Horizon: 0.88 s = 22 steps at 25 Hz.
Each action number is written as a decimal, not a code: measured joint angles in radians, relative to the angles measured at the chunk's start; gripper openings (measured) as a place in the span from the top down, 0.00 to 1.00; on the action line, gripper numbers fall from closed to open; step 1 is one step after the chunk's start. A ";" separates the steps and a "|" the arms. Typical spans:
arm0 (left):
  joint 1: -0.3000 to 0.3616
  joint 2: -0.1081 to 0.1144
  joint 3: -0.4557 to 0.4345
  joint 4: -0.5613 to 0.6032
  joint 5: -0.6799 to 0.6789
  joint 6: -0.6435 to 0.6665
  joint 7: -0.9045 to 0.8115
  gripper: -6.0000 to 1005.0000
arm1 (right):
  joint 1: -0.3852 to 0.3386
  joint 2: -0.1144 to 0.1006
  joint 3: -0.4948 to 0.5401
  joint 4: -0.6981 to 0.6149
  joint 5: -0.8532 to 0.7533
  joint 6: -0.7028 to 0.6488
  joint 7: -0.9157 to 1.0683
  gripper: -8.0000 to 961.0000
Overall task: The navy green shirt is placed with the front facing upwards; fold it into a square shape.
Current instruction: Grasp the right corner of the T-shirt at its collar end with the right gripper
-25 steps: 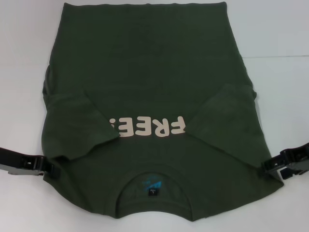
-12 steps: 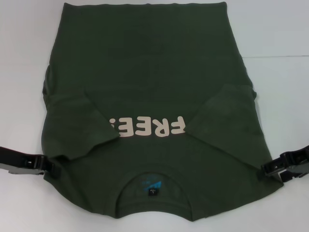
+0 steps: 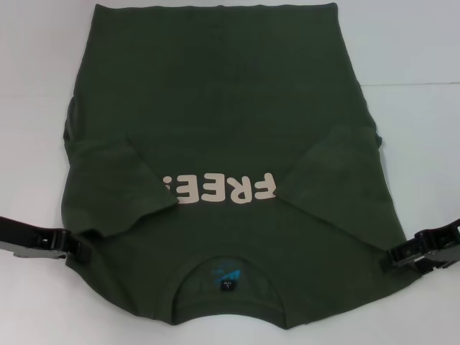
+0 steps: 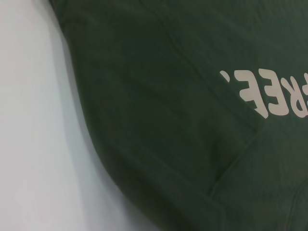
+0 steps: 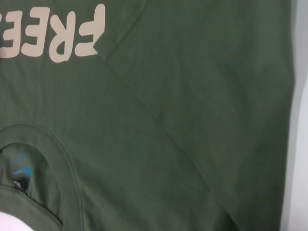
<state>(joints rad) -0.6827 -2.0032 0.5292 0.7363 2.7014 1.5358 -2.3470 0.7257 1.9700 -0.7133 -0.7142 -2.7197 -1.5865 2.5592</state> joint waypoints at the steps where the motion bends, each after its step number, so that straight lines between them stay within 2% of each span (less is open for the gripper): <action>1: 0.000 0.000 0.000 0.000 0.000 0.000 0.000 0.95 | 0.001 0.000 0.000 0.002 0.000 0.001 0.000 0.12; 22: -0.012 -0.003 0.002 0.000 0.000 -0.010 -0.001 0.95 | 0.019 0.011 0.000 0.036 0.046 0.014 -0.011 0.13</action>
<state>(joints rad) -0.6951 -2.0059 0.5316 0.7363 2.7014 1.5263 -2.3480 0.7443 1.9815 -0.7129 -0.6785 -2.6733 -1.5725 2.5479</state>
